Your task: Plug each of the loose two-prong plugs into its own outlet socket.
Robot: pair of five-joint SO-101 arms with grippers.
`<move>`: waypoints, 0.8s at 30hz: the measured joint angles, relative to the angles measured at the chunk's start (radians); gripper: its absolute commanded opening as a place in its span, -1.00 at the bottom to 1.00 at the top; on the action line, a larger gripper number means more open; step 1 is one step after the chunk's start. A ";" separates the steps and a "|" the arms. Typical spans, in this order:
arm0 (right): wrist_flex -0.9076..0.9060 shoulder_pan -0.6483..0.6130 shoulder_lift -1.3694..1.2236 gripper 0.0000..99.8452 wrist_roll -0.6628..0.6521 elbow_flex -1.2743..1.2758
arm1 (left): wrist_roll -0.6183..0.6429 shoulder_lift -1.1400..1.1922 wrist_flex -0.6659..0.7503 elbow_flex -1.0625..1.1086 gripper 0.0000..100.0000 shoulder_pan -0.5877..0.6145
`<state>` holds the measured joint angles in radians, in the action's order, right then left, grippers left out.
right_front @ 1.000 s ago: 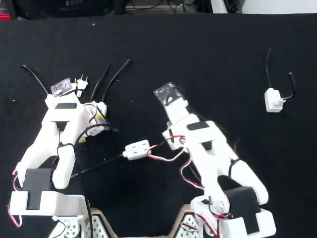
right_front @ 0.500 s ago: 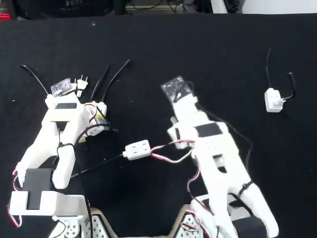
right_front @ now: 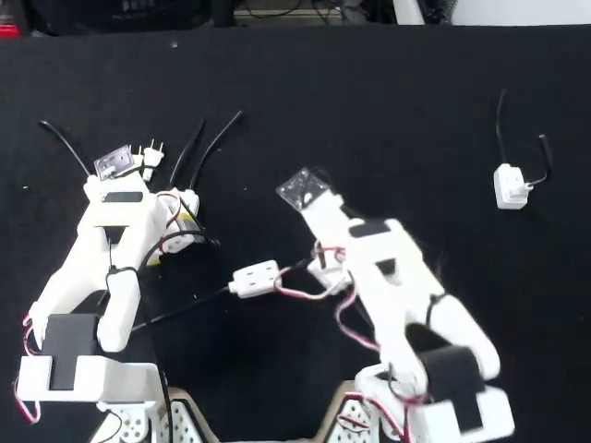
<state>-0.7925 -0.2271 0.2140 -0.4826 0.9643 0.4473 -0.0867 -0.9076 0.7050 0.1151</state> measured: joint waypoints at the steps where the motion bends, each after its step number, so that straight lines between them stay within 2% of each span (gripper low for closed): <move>1: -0.012 0.000 -0.021 -0.88 0.000 -0.020 | 0.000 0.000 0.000 0.000 -0.41 0.000; 3: -0.034 0.000 -0.055 -0.83 0.000 -0.051 | 0.000 0.000 0.000 0.000 -0.41 0.000; 7: -0.044 -0.005 -0.071 -0.97 0.000 -0.063 | 0.000 0.000 0.000 0.000 -0.41 0.000; 12: -0.049 0.000 -0.068 -0.98 -0.002 -0.063 | 0.000 0.000 0.000 0.000 -0.41 0.000; 15: -0.135 0.000 -0.012 -0.98 -0.006 -0.063 | -0.011 0.000 0.000 0.000 -0.41 0.000; 18: -0.222 -0.005 0.112 -0.98 -0.006 -0.061 | -0.087 -0.003 -0.002 0.000 -0.41 0.000; 20: -0.249 -0.048 0.207 -0.97 -0.005 -0.061 | -0.143 -0.003 -0.002 0.000 -0.41 0.000; 24: -0.193 -0.152 0.330 -0.98 0.091 -0.061 | -0.180 -0.008 0.003 0.014 -0.41 0.000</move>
<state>-0.9858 -0.3790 0.5439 -0.3920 0.9030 0.2677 -0.0944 -0.9045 0.7188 0.1151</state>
